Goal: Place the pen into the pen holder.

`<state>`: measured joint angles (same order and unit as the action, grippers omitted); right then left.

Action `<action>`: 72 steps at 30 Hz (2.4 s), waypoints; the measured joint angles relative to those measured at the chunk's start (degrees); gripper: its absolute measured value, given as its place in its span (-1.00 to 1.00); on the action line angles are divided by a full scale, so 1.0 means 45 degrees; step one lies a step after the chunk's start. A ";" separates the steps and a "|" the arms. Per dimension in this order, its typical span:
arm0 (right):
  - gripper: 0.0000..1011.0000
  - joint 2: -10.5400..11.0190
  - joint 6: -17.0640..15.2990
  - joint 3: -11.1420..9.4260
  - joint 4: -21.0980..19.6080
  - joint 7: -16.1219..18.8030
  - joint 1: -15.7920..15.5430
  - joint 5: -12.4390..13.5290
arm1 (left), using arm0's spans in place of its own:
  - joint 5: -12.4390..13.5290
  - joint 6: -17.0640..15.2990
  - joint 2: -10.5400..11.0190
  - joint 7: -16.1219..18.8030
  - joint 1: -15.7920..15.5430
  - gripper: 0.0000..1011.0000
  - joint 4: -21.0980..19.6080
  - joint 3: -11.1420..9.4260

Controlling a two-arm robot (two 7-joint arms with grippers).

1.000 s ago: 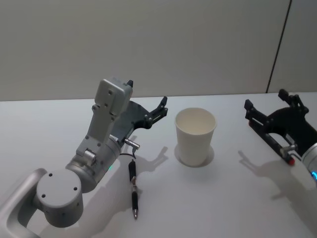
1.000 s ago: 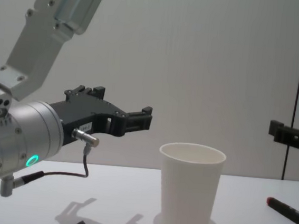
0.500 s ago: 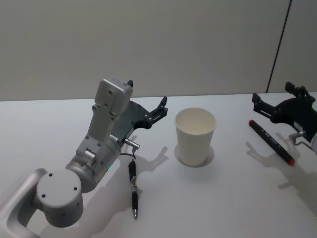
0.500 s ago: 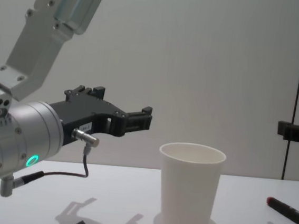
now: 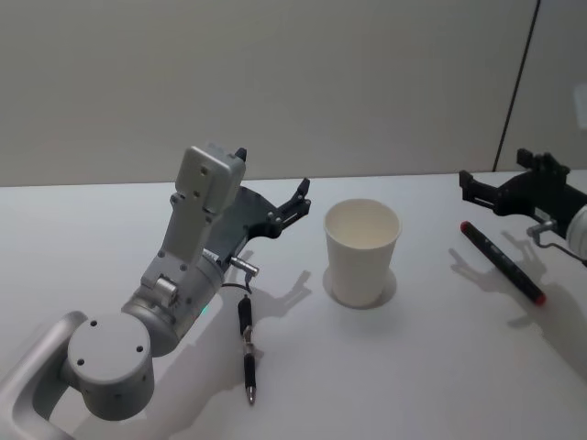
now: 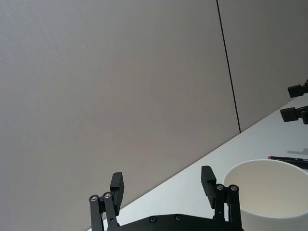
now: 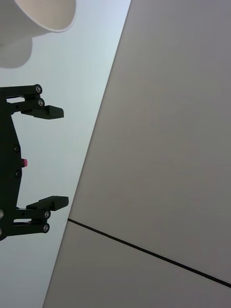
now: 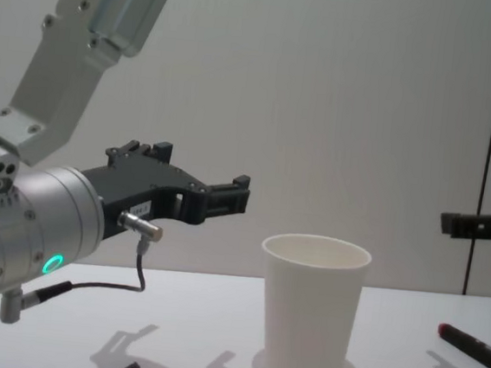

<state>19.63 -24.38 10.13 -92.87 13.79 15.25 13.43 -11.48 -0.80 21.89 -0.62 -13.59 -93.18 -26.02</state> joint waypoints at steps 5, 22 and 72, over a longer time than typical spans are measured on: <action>0.98 -0.0182 -0.0663 0.0110 0.0416 0.0130 0.0480 -0.0242 | -0.0001 0.0000 0.0000 0.0000 0.0000 0.98 0.0000 -0.0001; 0.98 -0.0703 -0.2485 0.0553 0.1972 0.0486 0.1737 -0.1411 | 0.0000 0.0000 0.0000 0.0000 0.0000 0.98 0.0000 0.0000; 0.86 -0.1506 -0.3754 0.0630 0.4892 -0.0006 0.2793 -0.0839 | 0.0000 0.0000 0.0000 0.0000 0.0000 0.98 0.0000 0.0000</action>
<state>12.86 -41.27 12.96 -70.86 13.76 27.82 9.65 -11.48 -0.80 21.89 -0.62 -13.59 -93.18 -26.02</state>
